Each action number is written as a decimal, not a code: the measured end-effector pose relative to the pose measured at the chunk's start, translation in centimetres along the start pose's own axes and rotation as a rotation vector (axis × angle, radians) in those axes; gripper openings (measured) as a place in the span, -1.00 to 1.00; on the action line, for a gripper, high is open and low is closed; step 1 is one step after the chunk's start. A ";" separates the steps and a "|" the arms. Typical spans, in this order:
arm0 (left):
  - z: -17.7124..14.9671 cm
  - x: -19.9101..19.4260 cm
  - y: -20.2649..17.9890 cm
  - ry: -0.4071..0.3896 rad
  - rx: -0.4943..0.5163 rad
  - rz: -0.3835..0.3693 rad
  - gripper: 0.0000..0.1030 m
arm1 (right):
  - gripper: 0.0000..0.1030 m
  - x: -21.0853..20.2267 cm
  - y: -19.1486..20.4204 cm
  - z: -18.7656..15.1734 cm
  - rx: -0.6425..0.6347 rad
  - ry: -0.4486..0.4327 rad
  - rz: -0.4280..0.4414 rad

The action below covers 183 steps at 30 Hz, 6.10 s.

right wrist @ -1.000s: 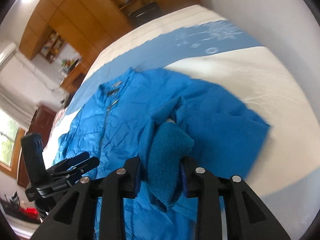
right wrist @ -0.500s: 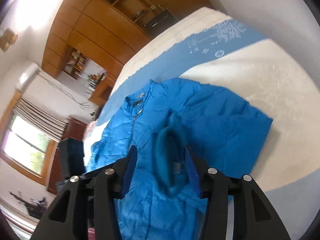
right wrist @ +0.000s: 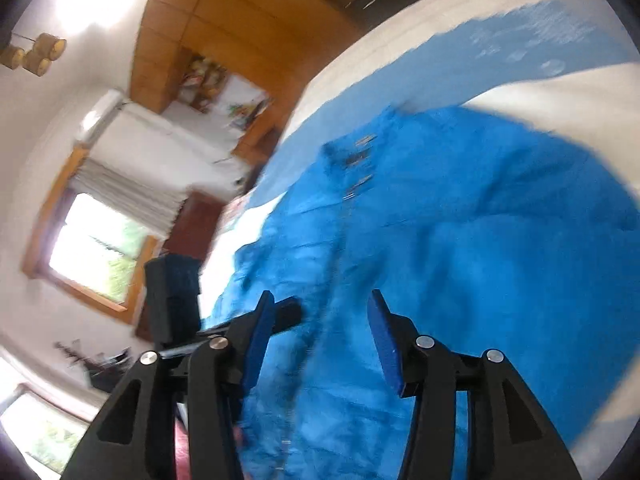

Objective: Fold large clothes

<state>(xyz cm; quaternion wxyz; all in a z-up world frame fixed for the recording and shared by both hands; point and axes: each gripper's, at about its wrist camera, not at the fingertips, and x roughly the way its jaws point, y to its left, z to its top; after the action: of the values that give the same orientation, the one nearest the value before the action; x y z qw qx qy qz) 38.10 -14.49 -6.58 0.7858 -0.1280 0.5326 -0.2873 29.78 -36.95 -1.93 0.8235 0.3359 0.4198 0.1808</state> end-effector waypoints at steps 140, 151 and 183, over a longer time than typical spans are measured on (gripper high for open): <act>-19.2 -31.2 41.5 -0.588 -0.992 0.498 -0.85 | 0.21 8.3 -5.5 2.0 -0.030 0.165 -0.507; -11.8 -33.2 28.1 -0.733 -0.574 0.547 -0.89 | 0.21 4.8 -1.0 1.8 -0.129 0.069 -0.528; 0.3 -4.0 7.4 -0.133 0.110 0.287 -0.50 | 0.21 8.1 0.0 0.8 -0.128 0.164 -0.448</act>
<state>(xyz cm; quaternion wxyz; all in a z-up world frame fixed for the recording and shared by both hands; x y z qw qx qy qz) 39.65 -6.24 -7.21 0.8581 -0.0263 0.4756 -0.1915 35.12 -32.59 -6.17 0.8258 0.1659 0.5369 0.0466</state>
